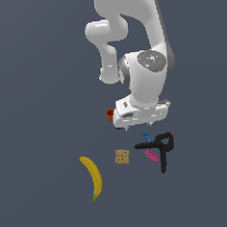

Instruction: Pick up a designated object from a clutter of objects.

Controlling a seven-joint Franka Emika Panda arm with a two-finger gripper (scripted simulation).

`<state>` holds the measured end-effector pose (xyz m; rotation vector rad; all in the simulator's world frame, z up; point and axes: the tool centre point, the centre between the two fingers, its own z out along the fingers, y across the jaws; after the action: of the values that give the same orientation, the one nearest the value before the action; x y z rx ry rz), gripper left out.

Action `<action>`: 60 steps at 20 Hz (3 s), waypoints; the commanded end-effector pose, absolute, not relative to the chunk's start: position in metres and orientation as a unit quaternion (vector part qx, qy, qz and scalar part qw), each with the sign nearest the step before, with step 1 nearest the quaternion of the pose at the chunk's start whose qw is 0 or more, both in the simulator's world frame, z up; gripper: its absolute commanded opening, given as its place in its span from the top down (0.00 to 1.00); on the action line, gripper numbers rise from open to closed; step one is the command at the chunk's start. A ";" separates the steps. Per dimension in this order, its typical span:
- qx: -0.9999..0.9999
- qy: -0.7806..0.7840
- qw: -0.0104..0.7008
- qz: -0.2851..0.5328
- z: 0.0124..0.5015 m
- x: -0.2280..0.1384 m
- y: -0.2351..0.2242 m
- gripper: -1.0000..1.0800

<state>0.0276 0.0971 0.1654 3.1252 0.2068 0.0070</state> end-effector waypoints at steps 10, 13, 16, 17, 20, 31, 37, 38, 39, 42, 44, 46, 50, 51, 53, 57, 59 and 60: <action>0.993 0.118 0.001 0.000 0.076 0.010 0.156 0.04; 0.992 0.123 0.000 0.000 0.068 0.007 0.161 0.04; 0.992 0.124 0.000 0.000 0.065 0.007 0.163 0.04; 0.992 0.124 0.000 -0.001 0.066 0.007 0.162 0.04; 0.992 0.124 0.000 -0.001 0.063 0.006 0.162 0.04; 0.992 0.125 0.000 0.000 0.019 0.005 0.163 0.04; 0.992 0.125 0.000 0.000 0.015 0.006 0.163 1.00; 0.992 0.125 0.000 0.000 0.015 0.006 0.163 1.00; 0.992 0.125 0.000 0.000 0.015 0.006 0.163 1.00; 0.992 0.125 0.000 0.000 0.015 0.006 0.163 1.00; 0.992 0.125 0.000 0.000 0.015 0.006 0.163 1.00; 0.992 0.125 0.000 0.000 0.015 0.006 0.163 1.00; 0.992 0.125 0.000 0.000 0.018 0.005 0.163 1.00; 0.992 0.125 0.000 0.000 0.020 0.004 0.163 1.00; 0.992 0.125 0.000 0.000 0.025 0.002 0.164 1.00; 0.992 0.125 0.000 0.000 0.041 -0.004 0.165 1.00; 0.992 0.125 0.000 0.000 0.051 -0.008 0.165 1.00; 0.992 0.125 0.000 0.000 0.057 -0.010 0.165 1.00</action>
<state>-0.0073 0.1649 0.0484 3.1162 0.3915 -0.0023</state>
